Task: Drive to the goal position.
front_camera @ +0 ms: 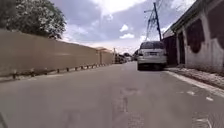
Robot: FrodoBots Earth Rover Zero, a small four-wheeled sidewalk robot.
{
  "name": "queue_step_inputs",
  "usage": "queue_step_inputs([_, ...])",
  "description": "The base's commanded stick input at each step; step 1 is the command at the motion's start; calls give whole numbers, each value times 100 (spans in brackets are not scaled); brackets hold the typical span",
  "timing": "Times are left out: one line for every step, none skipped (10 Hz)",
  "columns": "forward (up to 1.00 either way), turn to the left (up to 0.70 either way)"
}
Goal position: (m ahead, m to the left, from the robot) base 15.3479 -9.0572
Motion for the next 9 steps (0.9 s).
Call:
queue_step_inputs([100, 1])
queue_step_inputs([100, 1])
queue_step_inputs([100, 1])
queue_step_inputs([100, 1])
queue_step_inputs([100, 1])
queue_step_inputs([100, 1])
queue_step_inputs([100, 1])
queue_step_inputs([100, 1])
queue_step_inputs([100, 1])
